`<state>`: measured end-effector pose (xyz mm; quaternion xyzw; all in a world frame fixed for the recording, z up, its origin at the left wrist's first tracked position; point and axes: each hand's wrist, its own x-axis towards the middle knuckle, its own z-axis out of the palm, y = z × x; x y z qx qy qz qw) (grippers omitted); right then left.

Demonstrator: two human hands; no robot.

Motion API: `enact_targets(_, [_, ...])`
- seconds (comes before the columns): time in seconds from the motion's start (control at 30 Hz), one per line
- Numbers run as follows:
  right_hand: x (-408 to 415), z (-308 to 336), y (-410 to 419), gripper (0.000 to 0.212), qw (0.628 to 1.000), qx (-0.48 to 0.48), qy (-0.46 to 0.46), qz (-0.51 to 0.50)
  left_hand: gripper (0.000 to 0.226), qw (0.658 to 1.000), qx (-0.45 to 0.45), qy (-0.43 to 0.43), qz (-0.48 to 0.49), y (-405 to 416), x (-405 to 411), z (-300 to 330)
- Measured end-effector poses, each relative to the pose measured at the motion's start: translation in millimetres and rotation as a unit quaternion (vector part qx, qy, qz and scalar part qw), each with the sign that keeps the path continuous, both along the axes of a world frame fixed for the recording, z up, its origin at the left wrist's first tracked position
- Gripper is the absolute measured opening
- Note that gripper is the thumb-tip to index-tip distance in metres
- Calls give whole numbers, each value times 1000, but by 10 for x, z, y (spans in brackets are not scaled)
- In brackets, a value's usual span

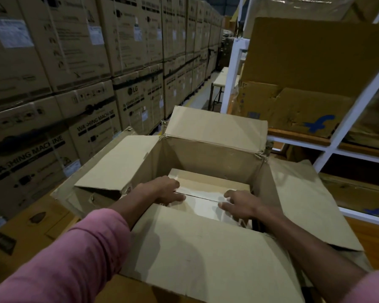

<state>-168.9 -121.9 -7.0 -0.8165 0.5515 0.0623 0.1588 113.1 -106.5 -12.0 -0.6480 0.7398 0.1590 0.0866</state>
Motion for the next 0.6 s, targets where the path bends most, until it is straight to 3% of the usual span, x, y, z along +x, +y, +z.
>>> enact_targets(0.27, [165, 356, 151, 35, 988, -30, -146, 41, 59, 994, -86, 67, 15, 27, -144, 129])
enact_targets(0.37, [178, 372, 138, 37, 992, -29, -104, 67, 56, 997, -50, 61, 15, 48, -279, 104])
enact_targets(0.53, [77, 47, 76, 32, 994, 75, 1, 77, 50, 999, 38, 9, -15, 124, -407, 39])
enact_targets(0.6, [72, -33, 87, 43, 995, 80, 2, 66, 55, 999, 41, 6, -14, 143, -399, 44])
